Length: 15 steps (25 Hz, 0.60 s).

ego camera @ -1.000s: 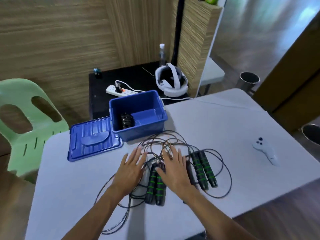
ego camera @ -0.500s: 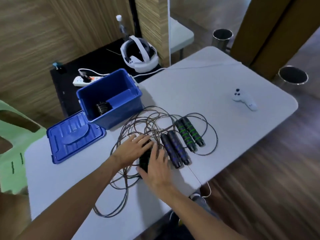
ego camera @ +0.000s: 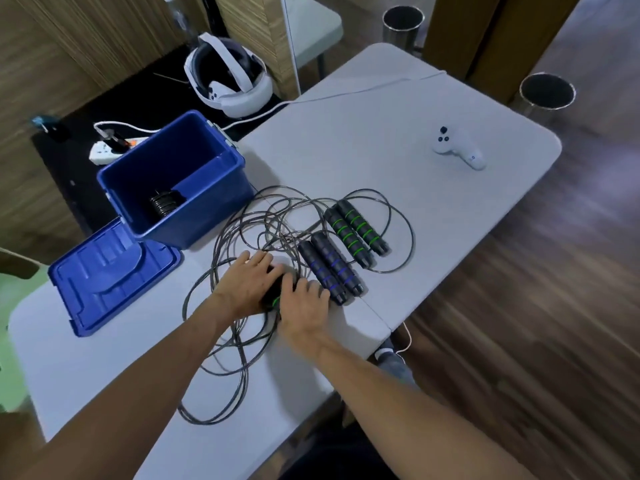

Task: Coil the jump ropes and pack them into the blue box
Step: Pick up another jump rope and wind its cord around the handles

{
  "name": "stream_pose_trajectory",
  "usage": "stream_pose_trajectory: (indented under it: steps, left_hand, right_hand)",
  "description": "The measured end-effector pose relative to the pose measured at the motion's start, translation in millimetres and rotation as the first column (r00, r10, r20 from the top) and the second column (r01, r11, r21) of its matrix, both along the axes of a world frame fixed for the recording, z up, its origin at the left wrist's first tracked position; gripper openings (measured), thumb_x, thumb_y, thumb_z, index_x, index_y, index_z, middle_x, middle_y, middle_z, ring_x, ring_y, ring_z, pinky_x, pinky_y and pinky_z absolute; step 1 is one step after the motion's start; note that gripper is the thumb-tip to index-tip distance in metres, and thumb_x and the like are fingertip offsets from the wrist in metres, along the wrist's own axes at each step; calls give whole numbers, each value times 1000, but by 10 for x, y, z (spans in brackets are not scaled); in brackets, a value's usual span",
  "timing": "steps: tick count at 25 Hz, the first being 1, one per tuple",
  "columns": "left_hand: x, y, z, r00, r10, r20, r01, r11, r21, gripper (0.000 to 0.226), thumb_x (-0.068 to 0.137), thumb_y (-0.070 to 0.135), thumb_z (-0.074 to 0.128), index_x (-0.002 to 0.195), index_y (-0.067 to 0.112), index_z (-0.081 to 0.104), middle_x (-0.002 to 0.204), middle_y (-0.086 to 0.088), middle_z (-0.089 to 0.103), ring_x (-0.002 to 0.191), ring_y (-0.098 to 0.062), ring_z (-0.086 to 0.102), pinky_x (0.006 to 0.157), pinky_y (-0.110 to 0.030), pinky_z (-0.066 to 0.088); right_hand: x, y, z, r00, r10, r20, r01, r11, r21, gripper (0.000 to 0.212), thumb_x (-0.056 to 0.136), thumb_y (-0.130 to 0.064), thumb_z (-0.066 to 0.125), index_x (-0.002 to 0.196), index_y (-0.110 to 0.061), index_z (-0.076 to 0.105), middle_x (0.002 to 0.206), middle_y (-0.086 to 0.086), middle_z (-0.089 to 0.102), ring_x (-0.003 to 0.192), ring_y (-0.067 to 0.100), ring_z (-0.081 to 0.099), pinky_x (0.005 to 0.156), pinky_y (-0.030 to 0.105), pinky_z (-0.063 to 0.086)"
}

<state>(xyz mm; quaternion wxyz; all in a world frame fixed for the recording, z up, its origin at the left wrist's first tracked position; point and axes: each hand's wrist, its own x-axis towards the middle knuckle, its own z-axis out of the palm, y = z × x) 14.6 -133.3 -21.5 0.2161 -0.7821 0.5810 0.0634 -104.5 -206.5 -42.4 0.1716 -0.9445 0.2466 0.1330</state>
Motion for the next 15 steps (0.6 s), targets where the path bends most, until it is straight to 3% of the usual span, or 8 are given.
stream_pose_trajectory:
  steps: [2,4,7,10,15]
  left_hand:
    - [-7,28,121,999,36,-11,-37,995,-88,64,56,55,72,104,15,56,91,-6,57,82,-26,55,72,-37,44]
    - [-7,59,377,979,186,-87,-198,967,-163,63,56,50,74,105,17,54,95,-5,54,79,-26,56,67,-36,46]
    - [103,40,894,833,490,-258,-551,779,-298,61,65,41,73,112,20,41,106,-4,39,78,-30,58,57,-35,43]
    - [313,140,1497,762,544,-352,-647,615,-450,59,68,53,69,108,21,39,101,-3,39,74,-32,57,65,-41,50]
    - [608,484,2395,705,585,-401,-697,466,-545,59,66,60,72,98,20,43,98,-1,54,84,-24,56,72,-34,45]
  right_hand:
    - [-37,-160,119,994,113,-7,-113,987,-118,74,56,-25,85,123,-18,54,95,8,63,85,28,57,76,45,45]
    - [57,-349,370,980,190,57,-175,963,-205,95,69,-25,80,148,-20,27,120,13,52,105,34,50,89,53,38]
    - [415,-575,918,938,296,180,-234,924,-302,115,75,-21,76,156,-26,-5,134,17,42,116,38,44,93,57,37]
    - [906,-643,1540,835,458,304,-302,844,-442,111,75,-30,77,156,-23,1,134,16,43,111,36,45,86,52,41]
    - [1573,-648,2487,576,756,309,-482,620,-619,90,76,-34,74,151,-19,27,131,11,49,115,34,47,86,49,42]
